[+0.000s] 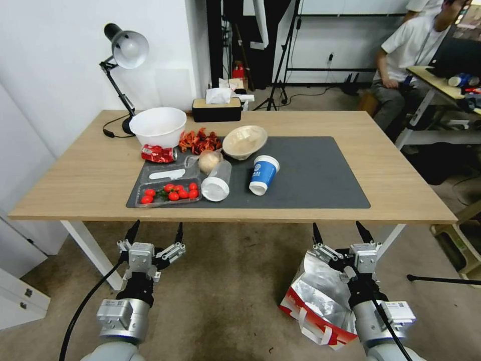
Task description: Pick up the food delivery bag from the floor and place it on the table.
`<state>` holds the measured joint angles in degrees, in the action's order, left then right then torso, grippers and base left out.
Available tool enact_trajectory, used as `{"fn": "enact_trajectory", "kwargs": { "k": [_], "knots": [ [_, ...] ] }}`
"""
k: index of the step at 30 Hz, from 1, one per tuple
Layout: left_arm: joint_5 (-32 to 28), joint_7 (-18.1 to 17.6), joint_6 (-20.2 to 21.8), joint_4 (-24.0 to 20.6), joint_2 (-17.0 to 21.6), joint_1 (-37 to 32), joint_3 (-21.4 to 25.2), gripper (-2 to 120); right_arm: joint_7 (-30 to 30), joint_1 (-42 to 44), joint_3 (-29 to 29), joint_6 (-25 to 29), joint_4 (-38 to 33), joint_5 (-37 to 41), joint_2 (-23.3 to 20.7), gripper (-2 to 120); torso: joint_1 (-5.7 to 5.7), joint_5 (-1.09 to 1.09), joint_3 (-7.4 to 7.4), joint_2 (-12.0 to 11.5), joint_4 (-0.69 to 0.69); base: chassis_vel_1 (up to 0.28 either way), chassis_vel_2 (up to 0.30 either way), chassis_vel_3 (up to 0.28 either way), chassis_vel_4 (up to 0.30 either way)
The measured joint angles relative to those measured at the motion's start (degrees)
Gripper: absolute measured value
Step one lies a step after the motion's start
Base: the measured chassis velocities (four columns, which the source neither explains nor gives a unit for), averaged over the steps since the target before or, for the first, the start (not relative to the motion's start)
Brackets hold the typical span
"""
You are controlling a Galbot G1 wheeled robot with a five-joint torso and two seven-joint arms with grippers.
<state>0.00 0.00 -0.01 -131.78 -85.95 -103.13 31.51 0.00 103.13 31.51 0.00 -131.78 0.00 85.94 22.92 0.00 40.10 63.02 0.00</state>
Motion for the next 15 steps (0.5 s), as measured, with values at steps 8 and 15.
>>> {"fn": "enact_trajectory", "kwargs": {
  "k": [8,15],
  "knots": [
    [0.0,0.0,0.0,0.0,0.0,0.0,0.0,100,0.0,0.0,0.0,0.0,0.0,0.0,0.0,100,0.00,0.00,0.00,0.0,0.00,0.000,0.000,0.000,0.000],
    [0.0,0.0,0.0,0.0,0.0,0.0,0.0,100,0.0,0.0,0.0,0.0,0.0,0.0,0.0,100,0.00,0.00,0.00,0.0,0.00,0.000,0.000,0.000,0.000]
  ]
}}
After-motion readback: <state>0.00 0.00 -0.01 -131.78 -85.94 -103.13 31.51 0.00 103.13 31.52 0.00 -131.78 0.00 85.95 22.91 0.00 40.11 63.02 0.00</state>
